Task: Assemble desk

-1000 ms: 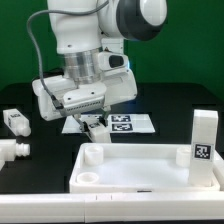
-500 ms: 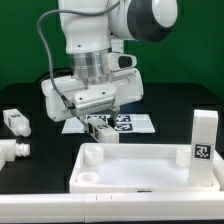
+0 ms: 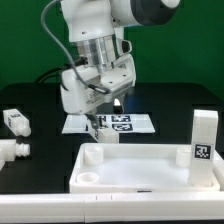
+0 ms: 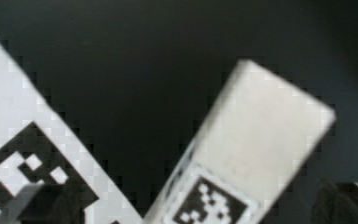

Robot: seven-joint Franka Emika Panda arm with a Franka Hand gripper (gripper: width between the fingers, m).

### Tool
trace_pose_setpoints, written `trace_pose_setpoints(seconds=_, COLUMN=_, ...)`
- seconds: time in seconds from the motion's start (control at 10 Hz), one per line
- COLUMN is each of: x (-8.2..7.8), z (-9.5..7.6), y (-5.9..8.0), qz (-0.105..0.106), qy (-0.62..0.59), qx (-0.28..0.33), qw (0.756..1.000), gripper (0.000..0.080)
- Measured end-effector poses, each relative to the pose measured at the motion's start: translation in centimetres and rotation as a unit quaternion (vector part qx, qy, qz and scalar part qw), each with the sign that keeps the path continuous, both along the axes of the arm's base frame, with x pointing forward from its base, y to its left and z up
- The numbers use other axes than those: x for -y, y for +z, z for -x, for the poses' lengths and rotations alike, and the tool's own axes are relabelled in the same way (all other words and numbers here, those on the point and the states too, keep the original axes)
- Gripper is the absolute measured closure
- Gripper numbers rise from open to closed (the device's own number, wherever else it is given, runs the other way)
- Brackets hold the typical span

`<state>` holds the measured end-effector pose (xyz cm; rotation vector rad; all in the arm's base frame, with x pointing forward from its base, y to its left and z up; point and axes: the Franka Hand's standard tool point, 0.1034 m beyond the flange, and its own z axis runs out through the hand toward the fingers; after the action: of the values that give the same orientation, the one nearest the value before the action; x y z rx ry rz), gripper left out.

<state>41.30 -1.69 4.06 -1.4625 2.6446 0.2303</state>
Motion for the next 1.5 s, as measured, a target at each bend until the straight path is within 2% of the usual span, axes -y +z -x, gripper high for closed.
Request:
trace_pose_setpoints(seconds=0.3, x=0.1, z=0.1, y=-0.1, qz=0.005, qy=0.101, qx=0.016, qw=0.995, gripper=0.015)
trace_pose_setpoints(seconds=0.4, x=-0.2, z=-0.4, y=0.1, qz=0.005, qy=0.155, qx=0.016, qw=0.988, gripper=0.015)
trace_pose_setpoints(seconds=0.6, x=-1.4, z=-2.2, y=1.3, qz=0.017, qy=0.317, qx=0.051, qw=0.947, gripper=0.015)
trace_pose_setpoints(seconds=0.8, x=-3.9, z=-2.3, y=1.2, qz=0.015, qy=0.427, qx=0.068, qw=0.902, gripper=0.015)
trace_pose_setpoints(seconds=0.9, x=-4.7, z=-2.1, y=1.1, qz=0.018, qy=0.449, qx=0.062, qw=0.891, gripper=0.015)
trace_pose_setpoints(seconds=1.1, x=-4.1, z=-2.1, y=1.1, qz=0.018, qy=0.507, qx=0.073, qw=0.859, gripper=0.015)
trace_pose_setpoints(seconds=1.2, x=-3.9, z=-2.2, y=1.1, qz=0.018, qy=0.564, qx=0.08, qw=0.822, gripper=0.015)
trace_pose_setpoints(seconds=1.3, x=-3.2, z=-2.6, y=1.3, qz=0.021, qy=0.633, qx=0.088, qw=0.769, gripper=0.015)
trace_pose_setpoints(seconds=1.5, x=-2.5, z=-4.6, y=2.0, qz=0.018, qy=0.756, qx=0.109, qw=0.645, gripper=0.015)
